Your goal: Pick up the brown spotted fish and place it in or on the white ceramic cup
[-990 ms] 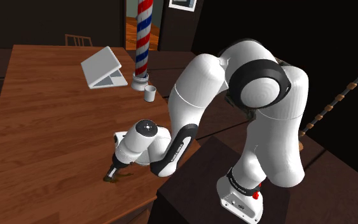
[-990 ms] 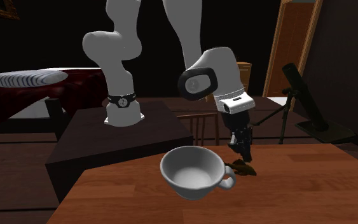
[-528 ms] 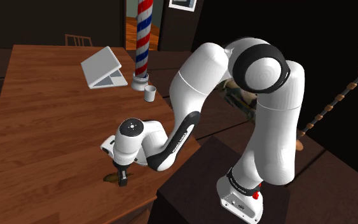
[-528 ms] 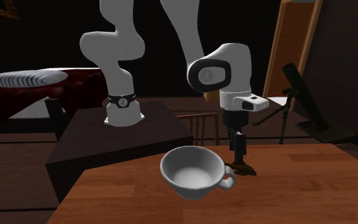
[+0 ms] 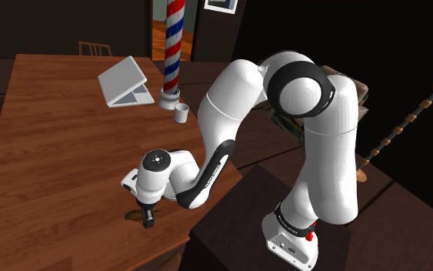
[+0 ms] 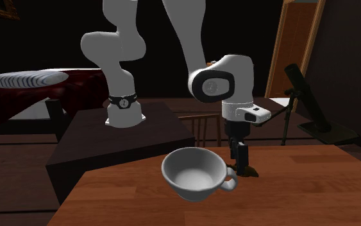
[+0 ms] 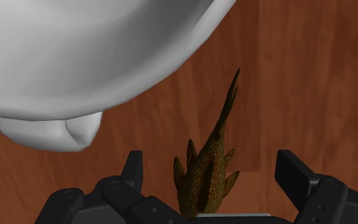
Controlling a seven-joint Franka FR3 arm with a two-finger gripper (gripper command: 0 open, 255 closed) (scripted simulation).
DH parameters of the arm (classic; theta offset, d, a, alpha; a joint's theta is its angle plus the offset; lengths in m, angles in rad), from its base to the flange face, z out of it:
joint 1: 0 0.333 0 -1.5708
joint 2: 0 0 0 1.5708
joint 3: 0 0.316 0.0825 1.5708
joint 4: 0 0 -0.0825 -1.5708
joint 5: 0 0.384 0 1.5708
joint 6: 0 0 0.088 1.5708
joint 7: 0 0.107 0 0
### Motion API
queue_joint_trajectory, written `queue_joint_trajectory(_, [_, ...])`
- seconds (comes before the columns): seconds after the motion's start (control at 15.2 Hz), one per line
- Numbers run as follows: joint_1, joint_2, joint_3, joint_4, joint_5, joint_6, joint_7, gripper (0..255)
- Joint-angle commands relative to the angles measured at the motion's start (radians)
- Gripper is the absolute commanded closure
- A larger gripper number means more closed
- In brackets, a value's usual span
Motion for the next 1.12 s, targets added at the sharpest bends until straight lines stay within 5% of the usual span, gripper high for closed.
queue_joint_trajectory(0.0, [0.001,0.001,-0.001,0.001,-0.001,0.0,0.001,0])
queue_joint_trajectory(0.2, [0.001,0.001,-0.001,0.001,-0.001,0.0,0.001,0])
queue_joint_trajectory(0.26, [0.001,0.001,-0.001,0.001,-0.001,0.0,0.001,255])
queue_joint_trajectory(1.06, [-0.031,-0.041,0.038,-0.017,0.034,-0.028,-0.033,255])
